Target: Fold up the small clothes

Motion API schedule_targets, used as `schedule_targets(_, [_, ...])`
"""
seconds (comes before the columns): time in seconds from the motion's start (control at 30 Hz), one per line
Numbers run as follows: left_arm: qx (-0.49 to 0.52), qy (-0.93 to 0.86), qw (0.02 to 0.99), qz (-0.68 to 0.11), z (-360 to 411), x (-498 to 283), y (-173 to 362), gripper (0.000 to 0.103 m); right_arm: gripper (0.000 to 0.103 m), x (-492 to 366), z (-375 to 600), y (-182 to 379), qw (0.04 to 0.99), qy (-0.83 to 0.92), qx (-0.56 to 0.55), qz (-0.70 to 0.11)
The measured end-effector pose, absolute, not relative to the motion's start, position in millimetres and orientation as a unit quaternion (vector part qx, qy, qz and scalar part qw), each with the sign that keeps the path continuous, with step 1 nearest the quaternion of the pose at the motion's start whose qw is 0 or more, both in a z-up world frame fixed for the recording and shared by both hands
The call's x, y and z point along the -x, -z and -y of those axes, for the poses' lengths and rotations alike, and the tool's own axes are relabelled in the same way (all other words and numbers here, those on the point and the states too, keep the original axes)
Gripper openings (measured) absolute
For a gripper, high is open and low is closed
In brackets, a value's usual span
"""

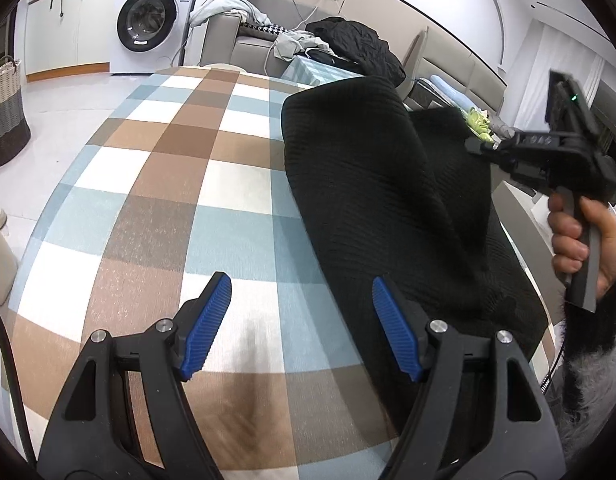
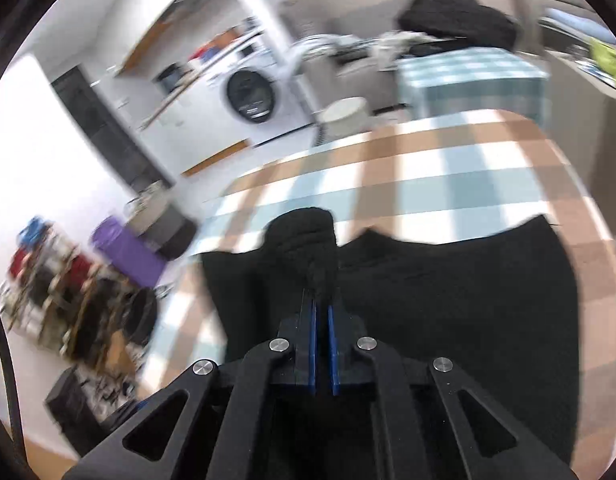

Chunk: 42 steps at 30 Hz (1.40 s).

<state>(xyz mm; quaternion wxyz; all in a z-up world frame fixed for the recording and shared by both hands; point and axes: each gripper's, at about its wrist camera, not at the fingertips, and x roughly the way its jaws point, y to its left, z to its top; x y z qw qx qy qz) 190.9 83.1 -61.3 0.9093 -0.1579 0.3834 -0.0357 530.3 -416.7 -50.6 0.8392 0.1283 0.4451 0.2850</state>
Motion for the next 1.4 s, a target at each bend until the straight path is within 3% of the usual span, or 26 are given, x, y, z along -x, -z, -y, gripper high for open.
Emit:
schedule_targets(0.07, [0.155, 0.030, 0.909, -0.386, -83, -194, 62, 0.071, 0.005, -541, 421, 64, 0.836, -0.269, -0.128, -0.461])
schedule_targets(0.27, [0.154, 0.030, 0.907, -0.391, -79, -202, 63, 0.071, 0.028, -542, 436, 103, 0.816, -0.230, -0.120, -0.516])
schedule_targets(0.37, [0.151, 0.037, 0.906, -0.394, -72, -205, 65, 0.071, 0.047, -521, 438, 110, 0.815, -0.248, -0.102, -0.513])
schedule_targets(0.53, [0.145, 0.043, 0.903, -0.402, -64, -210, 70, 0.071, 0.046, -512, 416, 123, 0.816, -0.264, -0.053, -0.512])
schedule_targets(0.6, [0.141, 0.044, 0.904, -0.401, -62, -209, 70, 0.071, 0.017, -513, 411, 129, 0.815, -0.267, -0.052, -0.511])
schedule_targets(0.67, [0.141, 0.044, 0.905, -0.399, -63, -208, 68, 0.071, 0.005, -513, 411, 124, 0.816, -0.277, -0.053, -0.505])
schedule_targets(0.7, [0.143, 0.044, 0.906, -0.397, -64, -208, 67, 0.071, 0.004, -509, 416, 114, 0.816, -0.293, -0.073, -0.493])
schedule_targets(0.9, [0.140, 0.041, 0.906, -0.397, -67, -209, 66, 0.071, 0.004, -484, 460, 60, 0.851, -0.275, -0.133, -0.428])
schedule_targets(1.13, [0.138, 0.038, 0.900, -0.411, -63, -211, 72, 0.071, 0.005, -510, 454, 120, 0.830, -0.211, -0.092, -0.508])
schedule_targets(1.23, [0.136, 0.048, 0.899, -0.414, -58, -211, 72, 0.071, 0.017, -501, 467, 126, 0.818, -0.213, -0.094, -0.526])
schedule_targets(1.3, [0.133, 0.054, 0.899, -0.413, -54, -209, 71, 0.071, 0.035, -480, 481, 122, 0.814, -0.224, -0.104, -0.525])
schedule_targets(1.4, [0.129, 0.057, 0.899, -0.414, -47, -206, 70, 0.071, 0.043, -430, 500, 116, 0.811, -0.223, -0.114, -0.528])
